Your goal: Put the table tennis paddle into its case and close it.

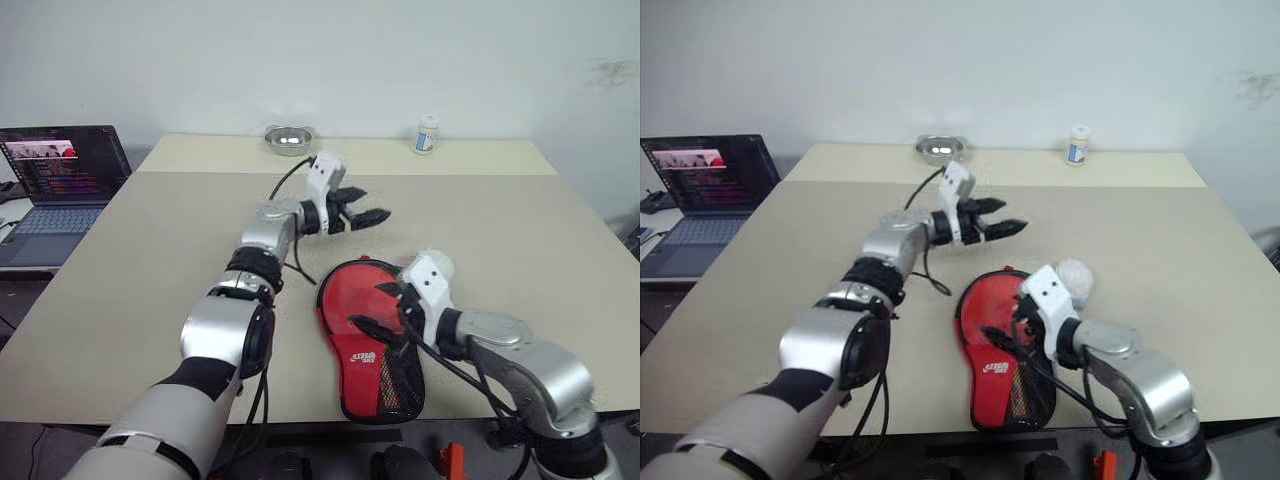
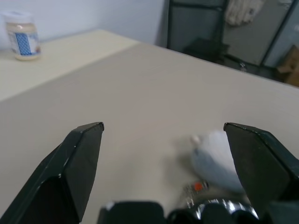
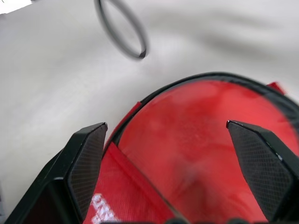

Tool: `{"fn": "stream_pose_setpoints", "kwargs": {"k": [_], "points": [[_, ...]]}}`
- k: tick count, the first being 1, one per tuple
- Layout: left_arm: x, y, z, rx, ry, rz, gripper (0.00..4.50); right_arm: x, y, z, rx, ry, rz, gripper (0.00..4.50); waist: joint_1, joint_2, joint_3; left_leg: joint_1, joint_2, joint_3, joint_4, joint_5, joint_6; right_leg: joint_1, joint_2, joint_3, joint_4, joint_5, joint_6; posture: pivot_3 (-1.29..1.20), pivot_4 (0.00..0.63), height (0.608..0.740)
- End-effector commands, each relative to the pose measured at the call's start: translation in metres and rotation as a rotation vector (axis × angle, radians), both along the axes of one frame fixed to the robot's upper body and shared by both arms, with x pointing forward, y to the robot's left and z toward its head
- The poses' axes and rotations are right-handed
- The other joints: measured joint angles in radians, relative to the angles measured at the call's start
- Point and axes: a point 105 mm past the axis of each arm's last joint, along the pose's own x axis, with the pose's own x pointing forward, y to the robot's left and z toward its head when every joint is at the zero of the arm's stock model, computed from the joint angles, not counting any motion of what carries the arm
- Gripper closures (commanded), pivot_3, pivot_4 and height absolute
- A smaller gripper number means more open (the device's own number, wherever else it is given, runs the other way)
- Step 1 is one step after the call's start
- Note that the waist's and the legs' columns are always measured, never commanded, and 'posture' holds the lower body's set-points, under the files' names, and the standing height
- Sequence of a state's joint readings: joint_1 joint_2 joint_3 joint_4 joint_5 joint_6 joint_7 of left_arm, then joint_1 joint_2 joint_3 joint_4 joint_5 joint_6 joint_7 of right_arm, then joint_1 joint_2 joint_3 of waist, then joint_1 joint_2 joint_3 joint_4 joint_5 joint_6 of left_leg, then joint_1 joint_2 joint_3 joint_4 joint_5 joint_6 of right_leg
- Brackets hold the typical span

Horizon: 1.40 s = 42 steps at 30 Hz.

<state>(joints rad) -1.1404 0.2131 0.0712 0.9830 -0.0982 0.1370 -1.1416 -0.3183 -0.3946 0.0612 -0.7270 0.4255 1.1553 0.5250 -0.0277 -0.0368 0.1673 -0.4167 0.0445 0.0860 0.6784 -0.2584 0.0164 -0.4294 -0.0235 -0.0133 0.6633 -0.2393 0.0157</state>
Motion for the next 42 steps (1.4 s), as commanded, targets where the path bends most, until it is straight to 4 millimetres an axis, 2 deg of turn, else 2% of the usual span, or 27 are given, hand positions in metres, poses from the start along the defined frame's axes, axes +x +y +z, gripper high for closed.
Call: {"fn": "stream_pose_setpoints", "kwargs": {"k": [1, 6, 10, 14, 18, 23, 30, 37, 40, 42], "points": [[-0.032, 0.004, -0.001, 0.065, -0.059, -0.182, 0.01, -0.012, -0.024, 0.021, -0.016, -0.056, -0.012, 0.0, 0.0, 0.0, 0.0, 0.0, 0.0, 0.0, 0.0, 0.0, 0.0, 0.0, 0.0, 0.001, 0.0, 0.0, 0.0, 0.0, 0.15, 0.74], [-0.054, 0.006, -0.044, 0.25, -0.095, -0.243, 0.01, -0.011, -0.064, 0.027, -0.08, -0.021, -0.109, 0.0, 0.006, 0.0, 0.0, 0.001, 0.0, -0.001, 0.0, 0.0, 0.0, 0.001, -0.001, 0.001, 0.0, 0.0, 0.0, 0.0, 0.15, 0.74], [-0.064, -0.005, -0.07, 0.3, -0.109, -0.29, 0.01, 0.008, -0.084, 0.035, -0.095, -0.034, -0.217, 0.0, 0.011, 0.0, 0.0, 0.002, 0.0, -0.001, 0.001, 0.0, 0.0, 0.003, -0.001, 0.001, -0.001, 0.0, 0.0, 0.0, 0.15, 0.74], [-0.059, -0.011, -0.093, 0.325, -0.083, -0.268, 0.01, 0.032, -0.089, 0.037, -0.107, -0.061, -0.303, 0.0, 0.012, 0.0, 0.0, 0.002, 0.0, -0.001, 0.001, 0.0, 0.0, 0.003, 0.0, 0.001, -0.001, 0.0, -0.001, 0.0, 0.15, 0.74], [-0.056, -0.014, -0.117, 0.343, -0.027, -0.234, 0.01, 0.056, -0.082, 0.031, -0.096, -0.072, -0.365, 0.0, 0.013, 0.001, -0.001, 0.002, 0.0, -0.002, 0.001, 0.0, 0.001, 0.003, 0.0, 0.001, -0.001, 0.0, 0.0, 0.0, 0.15, 0.74], [-0.057, -0.019, -0.125, 0.346, -0.01, -0.245, 0.01, 0.076, -0.076, 0.014, -0.1, -0.045, -0.399, 0.0, 0.02, 0.003, -0.004, 0.003, -0.001, -0.001, 0.001, 0.0, 0.001, 0.005, 0.0, 0.001, -0.001, 0.0, 0.0, 0.0, 0.15, 0.74], [-0.059, -0.02, -0.127, 0.345, -0.009, -0.258, 0.01, 0.095, -0.096, -0.024, -0.235, -0.013, -0.467, 0.0, 0.024, 0.006, -0.006, 0.004, -0.001, -0.001, 0.001, 0.0, 0.001, 0.005, 0.0, 0.001, -0.001, 0.0, 0.0, 0.0, 0.15, 0.74], [-0.062, -0.018, -0.13, 0.35, -0.004, -0.264, 0.01, 0.101, -0.093, -0.03, -0.291, -0.052, -0.446, 0.0, 0.023, 0.008, -0.008, 0.006, 0.0, -0.001, 0.001, 0.0, 0.001, 0.006, 0.001, 0.001, -0.001, 0.0, 0.0, 0.0, 0.15, 0.74], [-0.063, -0.018, -0.133, 0.361, -0.002, -0.265, 0.0, 0.104, -0.094, -0.028, -0.319, -0.088, -0.45, 0.63, 0.023, 0.008, -0.008, 0.007, 0.0, -0.001, 0.001, 0.0, 0.001, 0.007, 0.0, 0.001, -0.001, -0.002, 0.003, 0.0, 0.15, 0.74], [-0.064, -0.017, -0.137, 0.373, 0.003, -0.271, 0.0, 0.104, -0.094, -0.026, -0.322, -0.1, -0.448, 1.3, 0.023, 0.008, -0.008, 0.007, 0.0, -0.001, 0.0, 0.0, 0.001, 0.008, 0.0, 0.001, -0.001, -0.002, 0.003, 0.0, 0.15, 0.74]]}}
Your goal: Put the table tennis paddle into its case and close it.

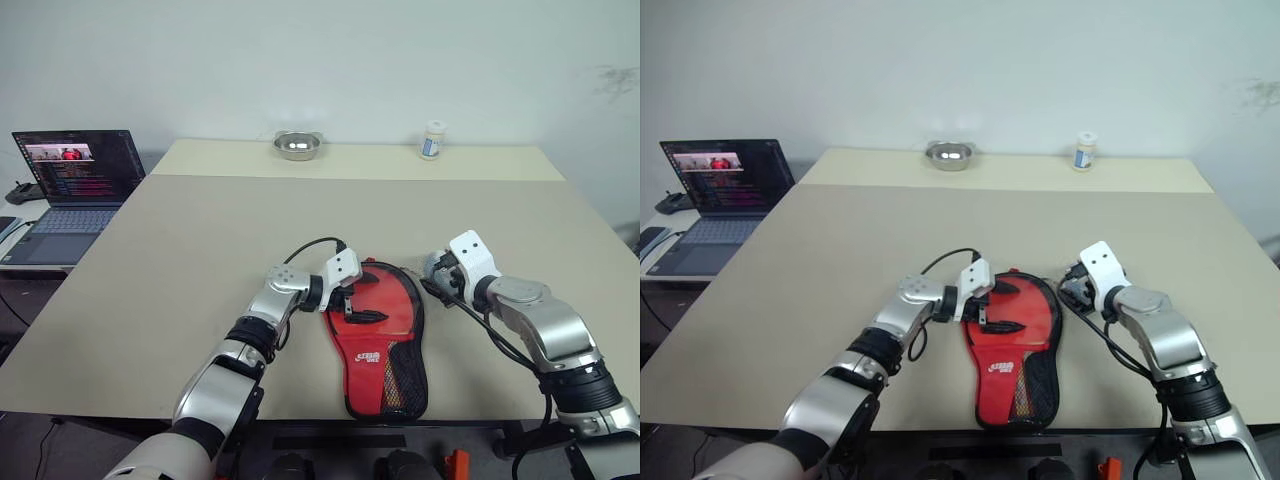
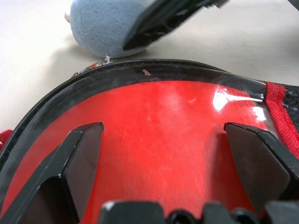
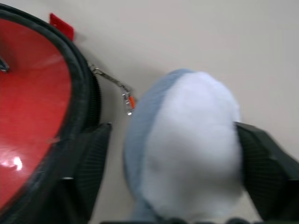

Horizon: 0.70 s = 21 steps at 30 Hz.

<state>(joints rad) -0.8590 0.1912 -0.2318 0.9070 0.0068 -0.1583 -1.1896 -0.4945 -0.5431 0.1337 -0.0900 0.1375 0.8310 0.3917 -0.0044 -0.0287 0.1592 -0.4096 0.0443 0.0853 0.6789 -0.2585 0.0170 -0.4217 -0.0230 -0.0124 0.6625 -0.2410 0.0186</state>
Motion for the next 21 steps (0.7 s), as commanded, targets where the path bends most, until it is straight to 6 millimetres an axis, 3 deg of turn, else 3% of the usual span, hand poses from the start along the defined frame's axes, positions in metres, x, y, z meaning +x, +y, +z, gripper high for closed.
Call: {"fn": "stream_pose_setpoints", "kwargs": {"k": [1, 6, 10, 16, 21], "points": [[-0.011, 0.004, -0.028, 0.084, 0.063, -0.019, 0.0, 0.004, 0.003, 0.012, -0.01, -0.053, 0.02, 1.7, 0.0, 0.0, 0.0, 0.0, 0.0, 0.0, 0.0, 0.0, 0.0, 0.0, 0.0, 0.0, 0.0, 0.0, 0.0, 0.0, 0.15, 0.74], [-0.017, 0.006, -0.04, 0.104, 0.107, -0.035, 0.0, -0.001, 0.002, 0.018, -0.064, -0.065, 0.064, 3.35, 0.0, 0.002, -0.001, 0.0, 0.0, 0.0, 0.0, 0.0, 0.0, 0.0, 0.0, 0.0, 0.0, 0.0, 0.0, 0.0, 0.15, 0.74], [-0.018, 0.006, -0.049, 0.134, 0.134, -0.03, 0.0, -0.015, -0.003, 0.028, -0.14, -0.051, 0.141, 4.13, 0.001, 0.004, -0.003, 0.001, 0.0, 0.0, 0.0, 0.0, 0.0, 0.0, 0.0, 0.0, -0.001, 0.0, 0.0, 0.0, 0.15, 0.74], [-0.021, 0.0, -0.057, 0.15, 0.174, -0.031, 0.0, -0.058, -0.013, 0.034, -0.241, 0.029, 0.249, 4.21, 0.011, 0.004, -0.009, 0.001, -0.001, -0.001, -0.001, 0.0, 0.0, 0.002, -0.001, -0.001, -0.003, -0.001, 0.001, 0.0, 0.15, 0.74], [-0.022, -0.006, -0.059, 0.151, 0.187, -0.033, 0.0, -0.093, -0.009, 0.028, -0.261, 0.117, 0.324, 4.21, 0.016, 0.003, -0.015, 0.001, -0.001, -0.001, -0.001, 0.0, 0.0, 0.003, -0.001, -0.001, -0.004, -0.001, 0.001, 0.0, 0.15, 0.74]]}}
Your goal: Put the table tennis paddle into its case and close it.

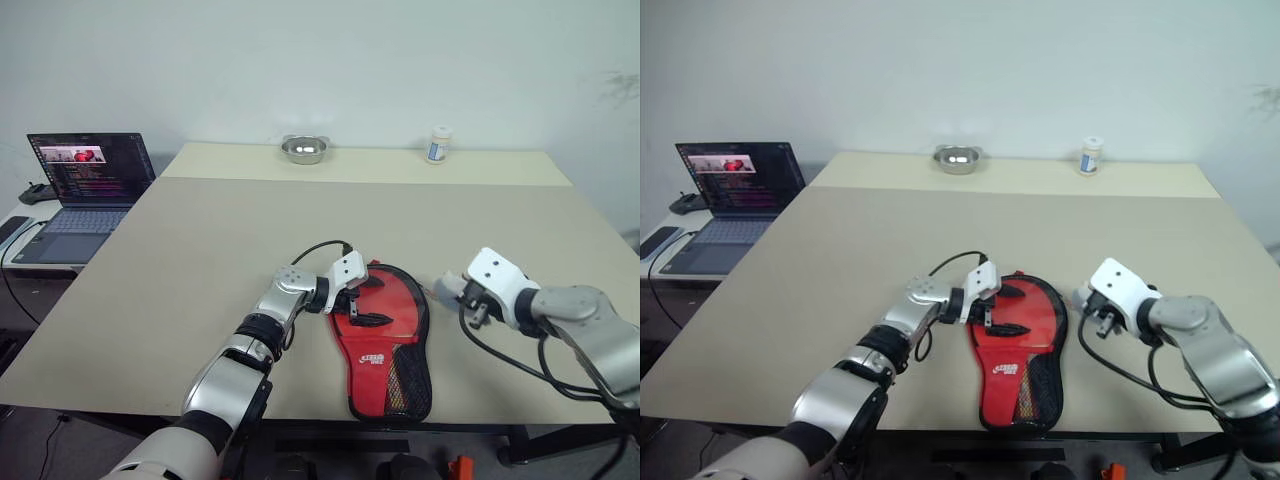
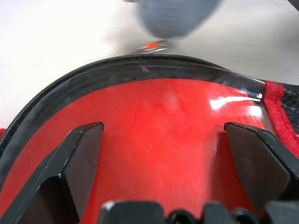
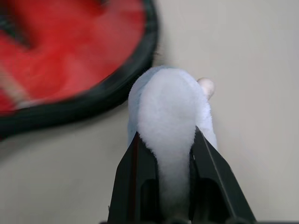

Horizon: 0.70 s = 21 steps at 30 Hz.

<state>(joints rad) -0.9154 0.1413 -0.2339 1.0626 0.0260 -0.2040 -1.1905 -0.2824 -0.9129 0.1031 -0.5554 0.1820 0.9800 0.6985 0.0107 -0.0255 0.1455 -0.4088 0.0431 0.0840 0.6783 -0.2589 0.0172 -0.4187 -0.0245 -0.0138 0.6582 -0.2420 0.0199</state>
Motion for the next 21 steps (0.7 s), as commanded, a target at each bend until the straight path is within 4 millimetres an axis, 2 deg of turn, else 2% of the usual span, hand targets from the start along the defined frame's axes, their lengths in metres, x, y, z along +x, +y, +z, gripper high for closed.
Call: {"fn": "stream_pose_setpoints", "kwargs": {"k": [1, 8, 16, 21], "points": [[-0.021, 0.004, -0.048, 0.137, 0.136, -0.019, 0.0, -0.023, 0.006, 0.007, -0.012, 0.025, 0.062, 4.21, 0.004, 0.0, -0.002, 0.0, 0.0, 0.0, 0.0, 0.0, 0.0, 0.0, 0.0, 0.0, 0.0, 0.0, 0.0, 0.0, 0.15, 0.74], [-0.021, -0.004, -0.048, 0.135, 0.143, -0.023, 0.0, -0.098, 0.021, -0.019, -0.049, 0.27, 0.224, 4.21, 0.014, 0.001, -0.007, 0.001, 0.0, -0.004, -0.001, -0.001, 0.0, 0.006, -0.001, -0.004, -0.009, -0.001, -0.001, 0.0, 0.15, 0.74], [-0.022, -0.006, -0.049, 0.136, 0.144, -0.025, 0.0, -0.144, 0.016, -0.026, -0.042, 0.475, 0.32, 4.21, 0.015, -0.003, -0.011, 0.007, -0.002, -0.003, -0.002, -0.003, 0.002, 0.014, -0.007, -0.004, -0.015, -0.003, -0.004, 0.0, 0.15, 0.74], [-0.023, -0.006, -0.05, 0.138, 0.142, -0.026, 0.0, -0.164, 0.021, -0.026, 0.032, 0.56, 0.387, 4.24, 0.014, -0.006, -0.011, 0.007, -0.003, -0.003, -0.002, -0.004, 0.003, 0.015, -0.01, -0.004, -0.014, -0.003, -0.003, 0.0, 0.15, 0.74]]}}
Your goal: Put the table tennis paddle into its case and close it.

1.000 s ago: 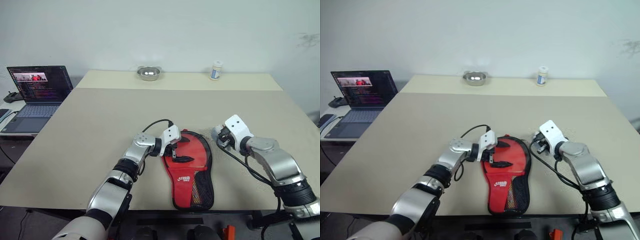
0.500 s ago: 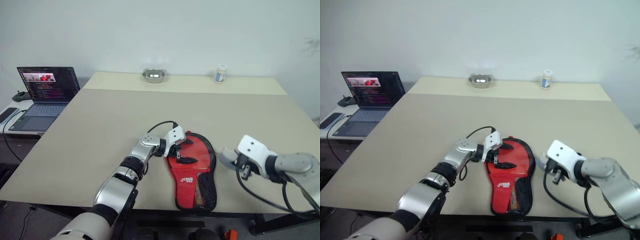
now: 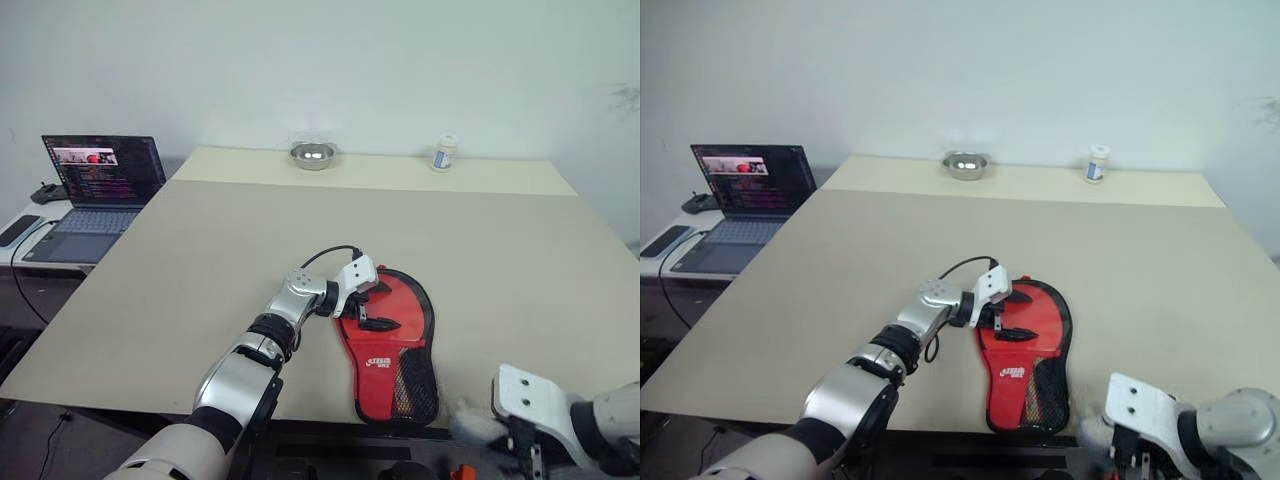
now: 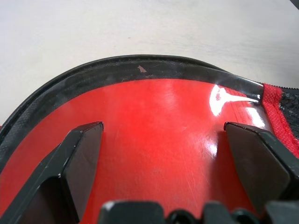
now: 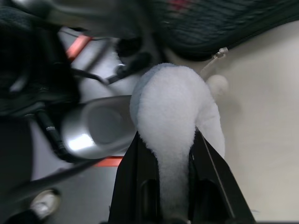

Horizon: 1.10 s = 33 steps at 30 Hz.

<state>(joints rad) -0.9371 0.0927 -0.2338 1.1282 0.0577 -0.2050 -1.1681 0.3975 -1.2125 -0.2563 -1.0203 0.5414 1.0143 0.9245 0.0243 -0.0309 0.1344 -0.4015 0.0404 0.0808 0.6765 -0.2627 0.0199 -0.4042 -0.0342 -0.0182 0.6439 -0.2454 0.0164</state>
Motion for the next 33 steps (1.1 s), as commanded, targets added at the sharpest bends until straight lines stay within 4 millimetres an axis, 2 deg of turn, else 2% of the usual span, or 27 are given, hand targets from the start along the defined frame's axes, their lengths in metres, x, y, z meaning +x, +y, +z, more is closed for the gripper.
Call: {"fn": "stream_pose_setpoints", "kwargs": {"k": [1, 6, 9, 15, 21, 23, 25, 29, 33], "points": [[-0.019, 0.008, -0.042, 0.122, 0.109, -0.021, 0.0, -0.015, 0.011, 0.005, 0.063, 0.049, 0.075, 4.24, 0.0, -0.001, 0.0, 0.0, 0.0, 0.0, 0.0, 0.0, 0.0, 0.0, 0.0, 0.0, 0.0, 0.0, 0.0, 0.0, 0.15, 0.74], [-0.019, 0.008, -0.042, 0.125, 0.105, -0.023, 0.0, -0.018, 0.015, 0.006, 0.087, 0.047, 0.091, 4.24, 0.0, -0.002, 0.0, 0.0, 0.0, 0.0, 0.0, 0.0, 0.0, 0.0, 0.0, -0.001, 0.0, 0.0, 0.0, 0.0, 0.15, 0.74], [-0.019, 0.009, -0.042, 0.126, 0.104, -0.026, 0.0, -0.012, 0.014, 0.007, 0.082, 0.004, 0.058, 4.24, 0.0, -0.003, 0.001, 0.0, 0.0, 0.0, 0.0, 0.0, 0.0, 0.0, -0.001, 0.0, 0.0, 0.0, 0.0, 0.0, 0.15, 0.74], [-0.02, 0.009, -0.042, 0.127, 0.1, -0.03, 0.0, -0.01, 0.013, 0.011, 0.091, 0.002, 0.04, 2.26, 0.0, -0.003, 0.001, 0.0, 0.0, 0.0, 0.0, 0.0, 0.0, 0.0, -0.001, -0.001, 0.0, 0.0, 0.0, 0.0, 0.15, 0.74], [-0.02, 0.008, -0.041, 0.12, 0.101, -0.033, 0.0, 0.002, 0.001, 0.029, 0.104, -0.024, -0.012, 0.14, 0.0, -0.004, 0.002, 0.0, 0.0, 0.0, 0.0, 0.0, 0.0, 0.0, -0.001, 0.0, 0.0, 0.0, 0.0, 0.0, 0.15, 0.74], [-0.02, 0.006, -0.039, 0.112, 0.097, -0.037, 0.0, 0.011, -0.006, 0.036, 0.12, -0.046, -0.048, 0.03, 0.0, -0.005, 0.002, 0.001, 0.0, 0.0, 0.0, 0.0, 0.0, 0.0, -0.001, -0.001, 0.0, 0.0, 0.0, 0.0, 0.15, 0.74], [-0.019, 0.002, -0.036, 0.097, 0.09, -0.039, 0.0, 0.029, -0.012, 0.047, 0.146, -0.122, -0.09, 0.03, -0.002, -0.005, 0.002, 0.001, 0.0, 0.0, -0.001, 0.0, 0.0, 0.0, -0.001, -0.001, -0.001, 0.0, 0.0, 0.0, 0.15, 0.74], [-0.015, -0.008, -0.019, 0.044, 0.05, -0.053, 0.0, 0.078, -0.017, 0.065, 0.242, -0.322, -0.199, 0.03, -0.002, -0.006, 0.003, 0.001, 0.0, 0.0, -0.001, 0.0, 0.0, -0.001, -0.002, -0.001, -0.001, 0.0, 0.0, 0.0, 0.15, 0.74], [-0.009, -0.017, 0.013, -0.037, -0.03, -0.084, 0.0, 0.107, -0.016, 0.061, 0.294, -0.396, -0.245, 0.03, -0.001, -0.002, 0.007, -0.001, -0.001, 0.0, -0.002, 0.0, 0.0, -0.002, -0.002, 0.0, -0.001, 0.0, 0.0, 0.0, 0.15, 0.74]]}}
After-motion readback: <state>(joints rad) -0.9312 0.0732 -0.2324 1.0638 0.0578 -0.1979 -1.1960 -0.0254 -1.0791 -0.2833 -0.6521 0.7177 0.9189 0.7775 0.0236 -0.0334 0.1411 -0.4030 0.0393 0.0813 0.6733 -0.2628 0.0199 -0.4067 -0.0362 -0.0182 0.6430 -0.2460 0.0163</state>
